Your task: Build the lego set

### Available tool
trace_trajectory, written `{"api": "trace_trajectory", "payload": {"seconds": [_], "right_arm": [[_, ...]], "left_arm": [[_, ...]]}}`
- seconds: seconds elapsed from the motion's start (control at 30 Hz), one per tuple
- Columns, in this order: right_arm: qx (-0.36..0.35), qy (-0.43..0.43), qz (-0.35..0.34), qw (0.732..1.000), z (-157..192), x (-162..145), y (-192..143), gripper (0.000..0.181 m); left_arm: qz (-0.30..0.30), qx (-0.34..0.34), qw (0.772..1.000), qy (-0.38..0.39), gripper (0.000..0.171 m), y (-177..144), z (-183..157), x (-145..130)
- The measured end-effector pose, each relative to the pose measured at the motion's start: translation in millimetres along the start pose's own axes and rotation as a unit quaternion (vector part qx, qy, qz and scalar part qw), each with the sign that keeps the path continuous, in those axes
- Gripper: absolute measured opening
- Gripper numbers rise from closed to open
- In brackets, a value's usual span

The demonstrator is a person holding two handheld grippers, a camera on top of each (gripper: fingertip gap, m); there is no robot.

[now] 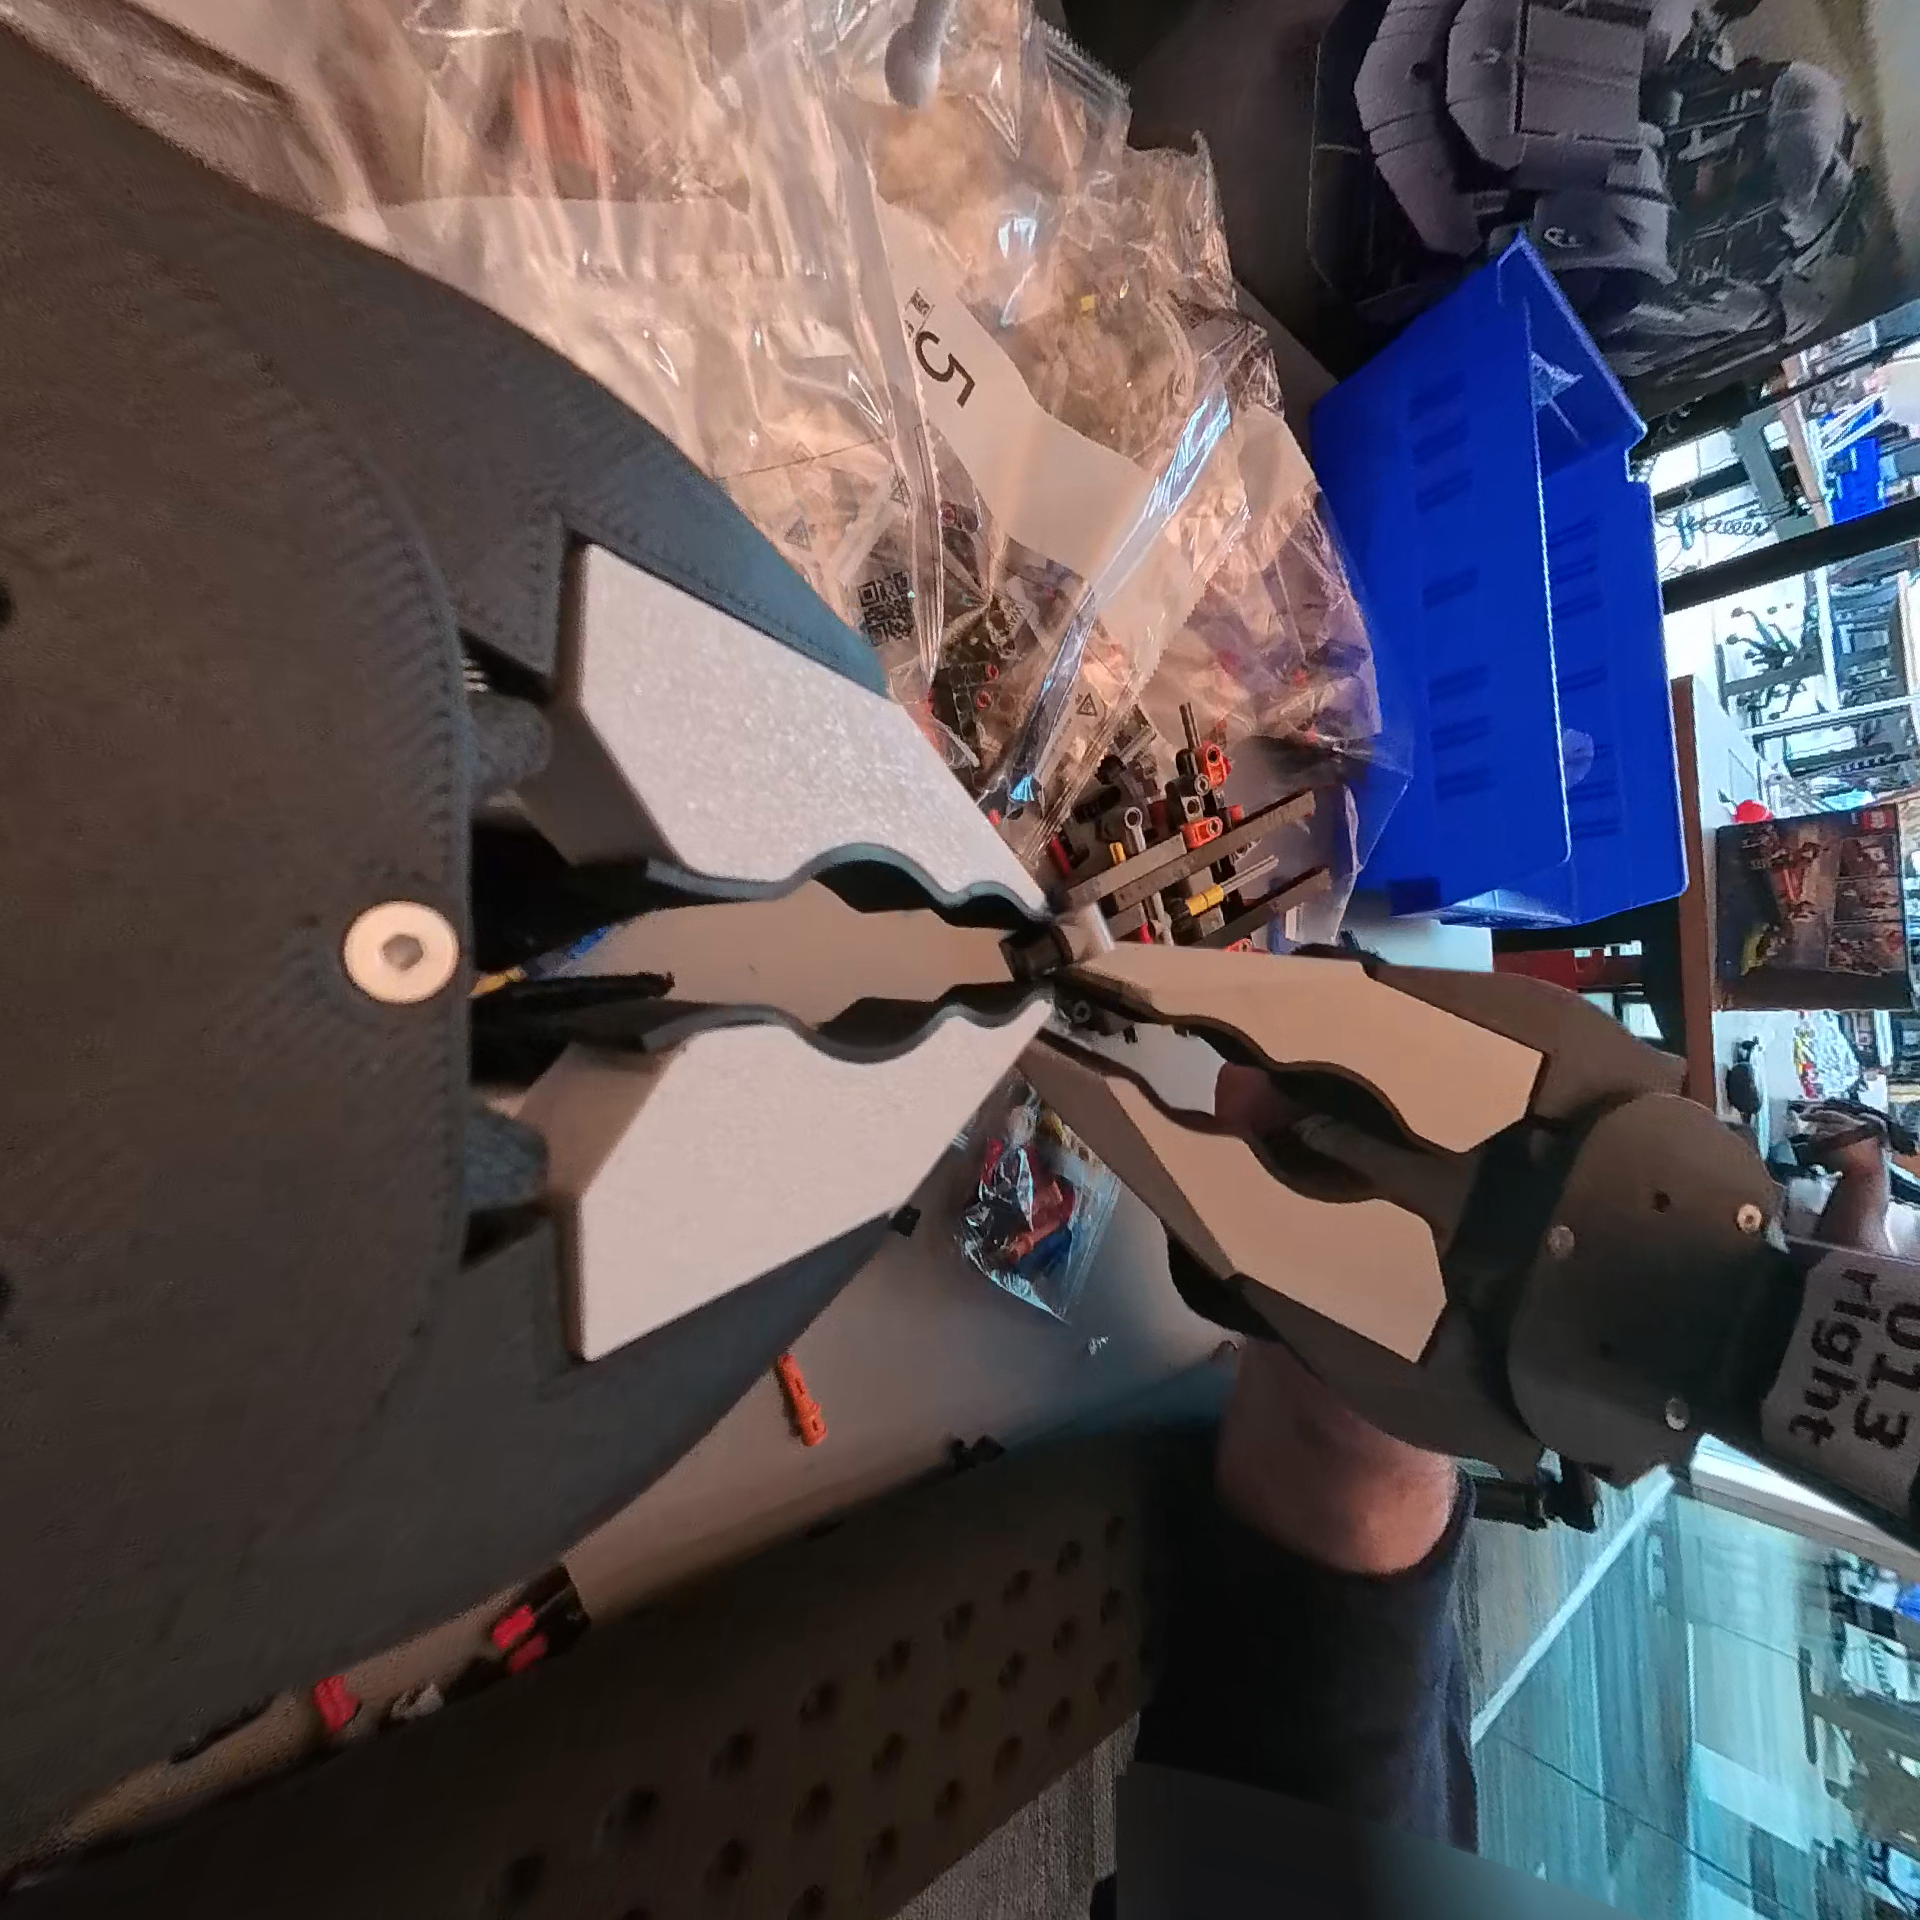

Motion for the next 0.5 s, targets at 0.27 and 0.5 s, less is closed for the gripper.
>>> {"api": "trace_trajectory", "payload": {"seconds": [0.27,0.5], "right_arm": [[-0.003,-0.013,0.004,1.0,2.9,0.1,0.0,0.0],[-0.004,-0.014,0.005,1.0,2.4,0.6,-2.3,0.0]], "left_arm": [[-0.034,-0.057,0.997,-0.038,0.007,-5.7,-7.0,7.6],[-0.036,-0.07,0.996,-0.044,0.003,-5.7,-9.6,8.5]]}}
Point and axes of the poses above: each gripper's, where its closed fingertips meet, y out along the fingers, x out of its top, z = x × y across the jaws, the point moved 1 cm from there along -y, back along the fingers, and after that the axes turned 12 degrees about z, right-handed, at the moved point
